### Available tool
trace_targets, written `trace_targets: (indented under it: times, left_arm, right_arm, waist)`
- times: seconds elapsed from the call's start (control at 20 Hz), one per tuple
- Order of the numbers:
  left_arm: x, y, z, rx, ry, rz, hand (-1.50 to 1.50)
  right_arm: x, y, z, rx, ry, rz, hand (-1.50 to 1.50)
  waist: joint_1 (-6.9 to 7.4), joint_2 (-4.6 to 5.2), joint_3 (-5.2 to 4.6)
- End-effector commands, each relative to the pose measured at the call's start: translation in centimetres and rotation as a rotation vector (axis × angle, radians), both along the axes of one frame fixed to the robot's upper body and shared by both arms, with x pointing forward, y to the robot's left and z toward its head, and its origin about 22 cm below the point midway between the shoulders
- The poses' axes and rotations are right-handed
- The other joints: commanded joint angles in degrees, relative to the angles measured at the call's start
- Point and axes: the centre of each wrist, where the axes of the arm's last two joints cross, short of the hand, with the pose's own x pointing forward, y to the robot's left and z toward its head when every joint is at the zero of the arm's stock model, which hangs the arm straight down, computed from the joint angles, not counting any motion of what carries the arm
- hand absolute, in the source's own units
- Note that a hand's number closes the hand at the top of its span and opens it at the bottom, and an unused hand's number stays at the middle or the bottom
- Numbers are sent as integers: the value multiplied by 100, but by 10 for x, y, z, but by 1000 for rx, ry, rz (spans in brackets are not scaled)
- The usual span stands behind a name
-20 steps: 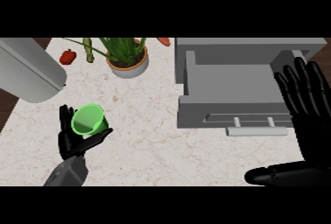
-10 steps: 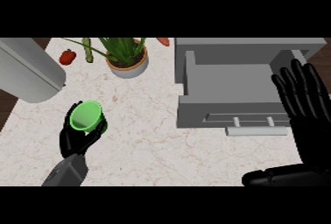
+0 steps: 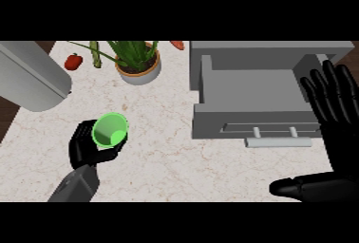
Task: Pick up the cup, place it into the drawer and close the drawer
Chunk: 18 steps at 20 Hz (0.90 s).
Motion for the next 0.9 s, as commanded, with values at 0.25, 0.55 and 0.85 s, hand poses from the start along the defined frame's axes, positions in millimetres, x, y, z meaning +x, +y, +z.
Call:
trace_targets:
  times: [0.25, 0.55, 0.85]
  left_arm:
    - [-9, 12, 4, 61, -124, -199, 150]
    - [1, 22, 25, 28, -236, -249, 150]
    - [21, -9, 76, 103, -265, -409, 150]
  right_arm:
    - [-7, -5, -1, -3, -9, 10, -150]
    - [-18, 5, 1, 0, -10, -13, -150]
    - [-8, 0, 3, 20, 5, -25, -150]
  waist:
    - [48, -23, 5]
    - [57, -38, 4]
    - [129, -53, 12]
